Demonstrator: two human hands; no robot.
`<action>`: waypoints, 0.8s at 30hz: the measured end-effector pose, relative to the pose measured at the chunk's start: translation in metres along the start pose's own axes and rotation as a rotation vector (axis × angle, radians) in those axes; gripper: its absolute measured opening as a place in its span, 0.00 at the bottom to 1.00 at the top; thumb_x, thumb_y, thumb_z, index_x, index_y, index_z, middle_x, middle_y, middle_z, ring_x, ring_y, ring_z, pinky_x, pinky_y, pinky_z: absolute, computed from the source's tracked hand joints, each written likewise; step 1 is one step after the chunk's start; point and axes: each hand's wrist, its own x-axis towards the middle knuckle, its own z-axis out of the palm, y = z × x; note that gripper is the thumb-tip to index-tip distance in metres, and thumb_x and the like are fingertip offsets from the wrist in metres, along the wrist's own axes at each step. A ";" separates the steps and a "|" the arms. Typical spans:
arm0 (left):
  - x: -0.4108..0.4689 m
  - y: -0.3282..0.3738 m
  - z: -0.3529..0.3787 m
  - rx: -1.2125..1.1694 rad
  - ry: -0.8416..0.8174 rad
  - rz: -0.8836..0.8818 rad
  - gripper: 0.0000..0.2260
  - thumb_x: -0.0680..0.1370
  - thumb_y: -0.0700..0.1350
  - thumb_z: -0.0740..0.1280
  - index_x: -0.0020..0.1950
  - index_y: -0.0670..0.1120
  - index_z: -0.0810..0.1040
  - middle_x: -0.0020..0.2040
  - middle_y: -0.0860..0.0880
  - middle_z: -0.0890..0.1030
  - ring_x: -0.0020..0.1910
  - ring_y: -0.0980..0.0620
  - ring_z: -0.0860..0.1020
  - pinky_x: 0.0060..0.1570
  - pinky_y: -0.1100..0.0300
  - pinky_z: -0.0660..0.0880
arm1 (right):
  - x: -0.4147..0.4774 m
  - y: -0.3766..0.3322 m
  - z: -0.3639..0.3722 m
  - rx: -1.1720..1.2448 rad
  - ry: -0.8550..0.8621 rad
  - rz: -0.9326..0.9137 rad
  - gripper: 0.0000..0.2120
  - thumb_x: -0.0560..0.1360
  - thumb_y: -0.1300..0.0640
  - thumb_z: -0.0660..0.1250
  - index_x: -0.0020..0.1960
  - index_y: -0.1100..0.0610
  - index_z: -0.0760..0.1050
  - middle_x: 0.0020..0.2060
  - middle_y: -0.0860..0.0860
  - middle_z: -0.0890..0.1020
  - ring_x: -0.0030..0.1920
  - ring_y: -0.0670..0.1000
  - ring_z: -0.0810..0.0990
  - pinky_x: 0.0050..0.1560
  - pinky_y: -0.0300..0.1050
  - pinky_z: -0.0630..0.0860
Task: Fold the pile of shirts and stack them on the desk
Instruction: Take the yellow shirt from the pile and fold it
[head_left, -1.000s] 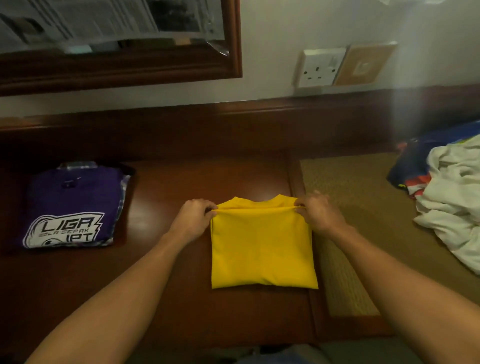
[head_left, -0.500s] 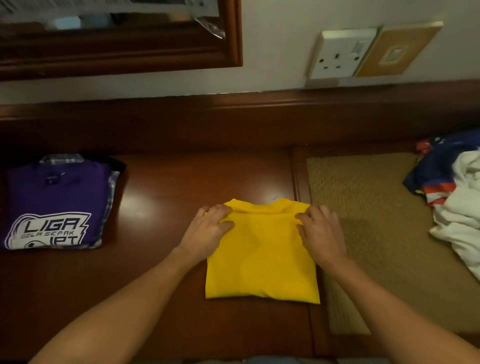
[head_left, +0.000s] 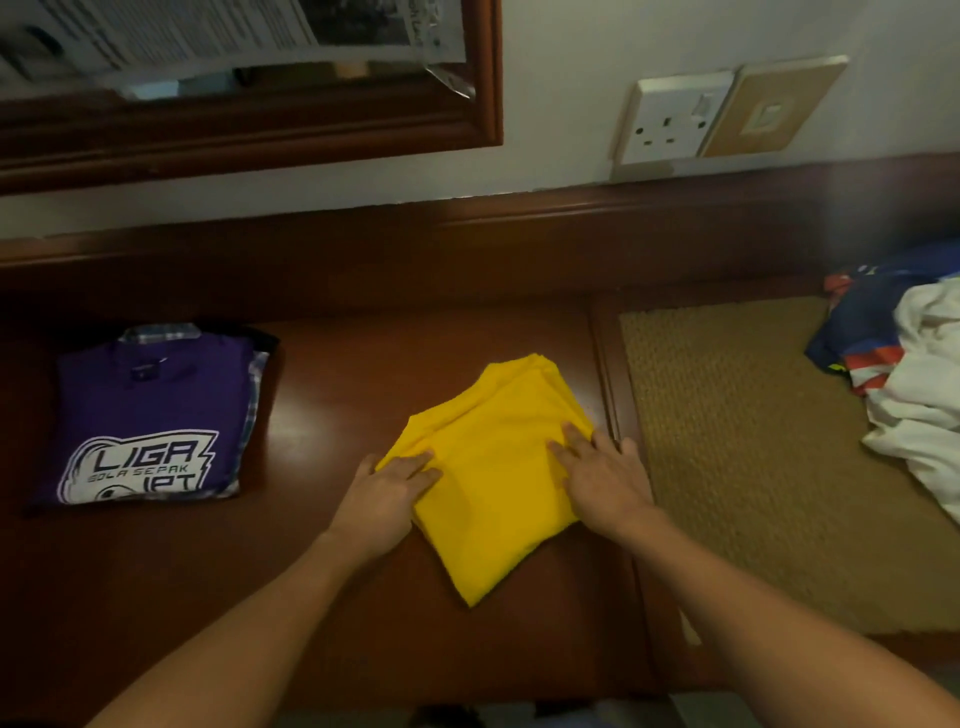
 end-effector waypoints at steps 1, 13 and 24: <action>-0.010 0.003 0.003 -0.022 -0.008 -0.017 0.29 0.73 0.40 0.65 0.75 0.54 0.72 0.77 0.49 0.69 0.73 0.45 0.71 0.65 0.39 0.68 | 0.009 -0.004 -0.008 -0.018 0.007 -0.012 0.26 0.84 0.49 0.52 0.82 0.43 0.53 0.82 0.51 0.50 0.76 0.60 0.56 0.68 0.59 0.59; 0.001 -0.014 -0.013 0.091 0.159 0.152 0.30 0.69 0.33 0.72 0.71 0.50 0.76 0.77 0.46 0.69 0.76 0.43 0.67 0.66 0.40 0.68 | -0.019 -0.072 0.027 0.107 0.298 -0.296 0.19 0.74 0.61 0.71 0.64 0.50 0.80 0.48 0.50 0.80 0.49 0.56 0.75 0.44 0.51 0.72; 0.000 -0.034 -0.035 0.275 -0.165 0.019 0.29 0.80 0.43 0.62 0.80 0.57 0.59 0.77 0.50 0.64 0.74 0.45 0.64 0.73 0.32 0.54 | -0.074 -0.055 0.050 -0.106 0.089 -0.143 0.24 0.66 0.50 0.73 0.62 0.43 0.81 0.70 0.48 0.77 0.60 0.57 0.75 0.50 0.58 0.71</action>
